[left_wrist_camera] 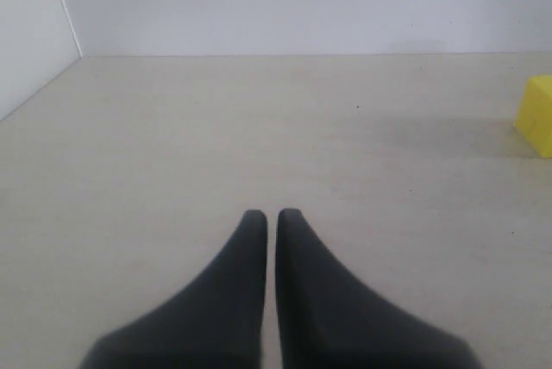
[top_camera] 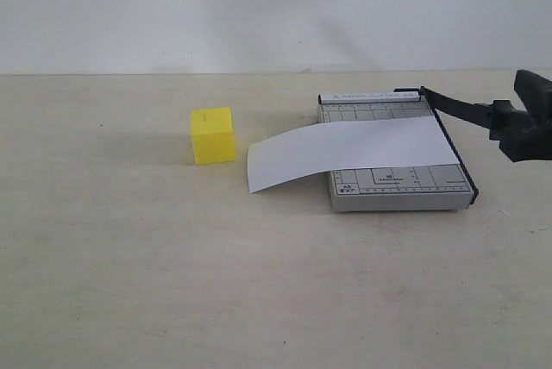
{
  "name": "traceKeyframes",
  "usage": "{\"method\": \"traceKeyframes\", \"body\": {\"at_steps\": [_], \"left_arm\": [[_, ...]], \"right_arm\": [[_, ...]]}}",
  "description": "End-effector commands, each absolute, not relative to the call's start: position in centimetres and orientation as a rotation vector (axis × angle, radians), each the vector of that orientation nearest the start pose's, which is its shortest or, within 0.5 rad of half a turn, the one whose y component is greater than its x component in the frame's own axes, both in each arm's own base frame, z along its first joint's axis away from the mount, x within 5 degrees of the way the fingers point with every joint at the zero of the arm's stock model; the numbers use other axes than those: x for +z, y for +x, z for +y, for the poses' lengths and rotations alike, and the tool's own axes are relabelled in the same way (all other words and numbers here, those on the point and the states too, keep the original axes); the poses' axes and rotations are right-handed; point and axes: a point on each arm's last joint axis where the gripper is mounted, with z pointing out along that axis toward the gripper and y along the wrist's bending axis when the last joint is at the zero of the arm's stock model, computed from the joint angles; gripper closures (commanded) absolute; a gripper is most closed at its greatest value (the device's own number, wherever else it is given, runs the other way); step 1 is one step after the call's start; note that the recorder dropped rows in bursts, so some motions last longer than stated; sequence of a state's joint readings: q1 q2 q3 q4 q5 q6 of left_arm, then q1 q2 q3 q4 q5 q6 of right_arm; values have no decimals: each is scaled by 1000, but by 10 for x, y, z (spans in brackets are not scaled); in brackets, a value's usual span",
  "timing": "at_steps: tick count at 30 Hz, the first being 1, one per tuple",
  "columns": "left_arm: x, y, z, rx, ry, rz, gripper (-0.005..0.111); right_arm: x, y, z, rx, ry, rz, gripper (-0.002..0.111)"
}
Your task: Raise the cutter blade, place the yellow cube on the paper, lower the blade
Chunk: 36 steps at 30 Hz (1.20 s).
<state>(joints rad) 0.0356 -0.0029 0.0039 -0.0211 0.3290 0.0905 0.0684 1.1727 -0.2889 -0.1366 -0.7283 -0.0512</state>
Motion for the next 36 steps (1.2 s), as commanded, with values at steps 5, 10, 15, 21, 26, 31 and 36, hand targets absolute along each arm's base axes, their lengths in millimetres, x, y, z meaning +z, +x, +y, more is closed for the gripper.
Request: {"method": "traceKeyframes", "body": {"at_steps": [5, 10, 15, 21, 26, 31, 36], "left_arm": [[185, 54, 1, 66, 26, 1797, 102], [185, 54, 1, 66, 26, 1797, 102], [185, 54, 2, 81, 36, 1797, 102], [185, 54, 5, 178, 100, 1796, 102], [185, 54, 5, 180, 102, 1796, 102], [188, 55, 5, 178, 101, 1764, 102], [191, 55, -1, -72, -97, 1721, 102]], "right_arm": [[261, 188, 22, -8, -249, 1447, 58], [288, 156, 18, 43, -168, 1368, 64], [289, 118, 11, 146, -14, 1505, 108], [271, 80, 3, 95, 44, 1723, 108], [262, 66, 0, 27, 7, 1807, 108], [250, 70, 1, 48, 17, 1806, 108], [227, 76, 5, 101, 8, 1674, 108]]}}
